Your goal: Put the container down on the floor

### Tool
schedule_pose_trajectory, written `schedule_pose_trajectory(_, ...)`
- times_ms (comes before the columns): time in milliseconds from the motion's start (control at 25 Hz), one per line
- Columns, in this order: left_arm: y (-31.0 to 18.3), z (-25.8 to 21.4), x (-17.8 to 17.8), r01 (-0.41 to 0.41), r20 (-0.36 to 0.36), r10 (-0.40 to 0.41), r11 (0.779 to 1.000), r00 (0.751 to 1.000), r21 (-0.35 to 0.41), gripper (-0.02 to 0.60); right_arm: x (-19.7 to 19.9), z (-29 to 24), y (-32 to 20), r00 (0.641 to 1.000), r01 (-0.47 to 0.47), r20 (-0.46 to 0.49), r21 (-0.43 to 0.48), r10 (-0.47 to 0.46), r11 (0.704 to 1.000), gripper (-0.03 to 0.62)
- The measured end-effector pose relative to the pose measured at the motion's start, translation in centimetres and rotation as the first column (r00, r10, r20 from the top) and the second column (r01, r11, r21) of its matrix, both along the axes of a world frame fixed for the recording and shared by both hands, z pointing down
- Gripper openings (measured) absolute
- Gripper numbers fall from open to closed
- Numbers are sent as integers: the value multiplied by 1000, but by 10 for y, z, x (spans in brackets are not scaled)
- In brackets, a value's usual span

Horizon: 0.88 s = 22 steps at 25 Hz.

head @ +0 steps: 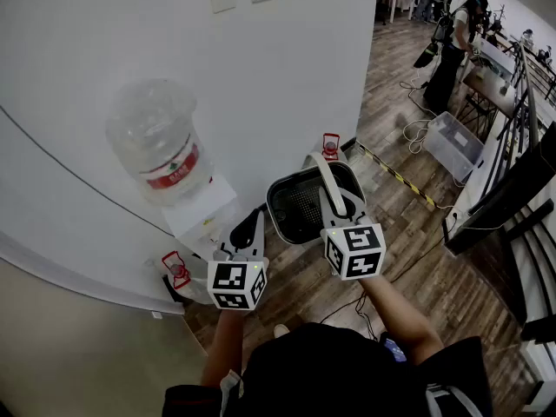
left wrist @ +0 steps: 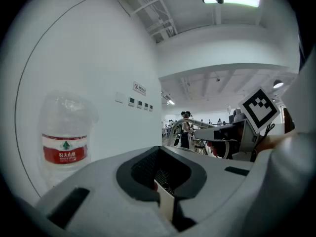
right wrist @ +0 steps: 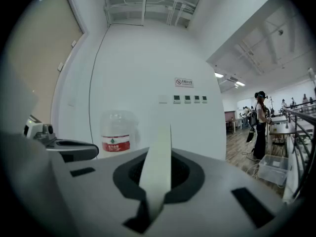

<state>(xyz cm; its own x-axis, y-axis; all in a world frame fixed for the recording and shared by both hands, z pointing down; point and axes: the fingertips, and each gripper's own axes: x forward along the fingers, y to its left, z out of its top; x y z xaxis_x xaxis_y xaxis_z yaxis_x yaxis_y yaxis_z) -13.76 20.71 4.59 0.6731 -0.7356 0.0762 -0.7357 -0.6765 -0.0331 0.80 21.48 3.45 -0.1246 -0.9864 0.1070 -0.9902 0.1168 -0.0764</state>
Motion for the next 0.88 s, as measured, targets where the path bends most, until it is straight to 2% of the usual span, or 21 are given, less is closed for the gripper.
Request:
schedule_pose_trajectory(240,7,5,10,-4,10,4,1000,1000,-6,17,10,1,7,998,-9,55,18,8,1000,29)
schedule_pose_trajectory(680,17,12,42,7,5,-7,1000,1000,-18,17,40,9,16,999,9,52,-2,-9,1000,29)
schedule_pose_trajectory(880,27,25,60,11,-1,-11,999,1000,-45,17,58,17,22,998,21,64,-3,-20,1000,29)
